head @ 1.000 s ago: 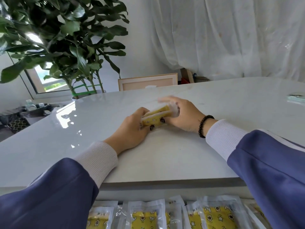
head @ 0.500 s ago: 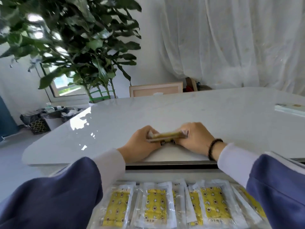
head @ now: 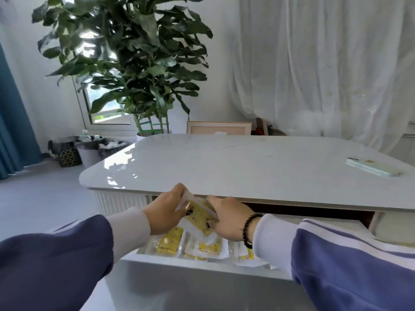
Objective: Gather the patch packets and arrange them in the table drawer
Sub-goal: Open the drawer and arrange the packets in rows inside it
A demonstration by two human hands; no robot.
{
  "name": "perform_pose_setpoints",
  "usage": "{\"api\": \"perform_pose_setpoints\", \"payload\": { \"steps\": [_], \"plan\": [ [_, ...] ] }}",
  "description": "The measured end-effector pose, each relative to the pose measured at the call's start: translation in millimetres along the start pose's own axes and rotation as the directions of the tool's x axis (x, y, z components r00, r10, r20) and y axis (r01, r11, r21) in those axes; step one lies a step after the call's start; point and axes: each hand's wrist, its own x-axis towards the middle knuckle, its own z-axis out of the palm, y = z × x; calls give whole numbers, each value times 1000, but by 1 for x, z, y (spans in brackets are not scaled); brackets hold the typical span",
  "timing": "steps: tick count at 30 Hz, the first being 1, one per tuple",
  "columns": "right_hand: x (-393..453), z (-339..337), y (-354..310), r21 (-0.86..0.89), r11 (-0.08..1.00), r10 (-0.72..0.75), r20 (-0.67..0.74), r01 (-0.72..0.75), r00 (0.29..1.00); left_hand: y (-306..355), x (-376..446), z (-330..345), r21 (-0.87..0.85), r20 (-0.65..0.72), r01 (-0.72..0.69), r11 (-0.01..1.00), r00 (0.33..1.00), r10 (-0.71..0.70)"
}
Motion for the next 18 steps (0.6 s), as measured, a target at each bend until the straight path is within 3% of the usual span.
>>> {"api": "perform_pose_setpoints", "payload": {
  "steps": [4, 7, 11, 14, 16, 18],
  "plan": [
    [4, 19, -5, 90, 996, -5, 55, 0, 998, -7, -19, 12, -116, -22, 7, 993, 1000, -9],
    [9, 15, 17, -71, 997, 34, -9, -35, 999, -7, -21, 16, -106, -55, 21, 994, 998, -27],
    [4, 20, 65, -63, 948, 317, 69, -313, 946, -1, -16, 19, -101, -6, 55, 993, 998, -56],
    [3, 44, 89, 164, 821, 533, 121, -546, 837, 0, -14, 31, -115, 57, 56, 992, 997, -49],
    [3, 51, 98, 390, 638, 644, 203, -664, 738, 1, -16, 42, -106, 118, 47, 993, 992, -34],
    [3, 48, 106, 492, 503, 678, 286, -711, 678, 0, -17, 51, -85, 162, 32, 996, 987, -18]
  ]
}}
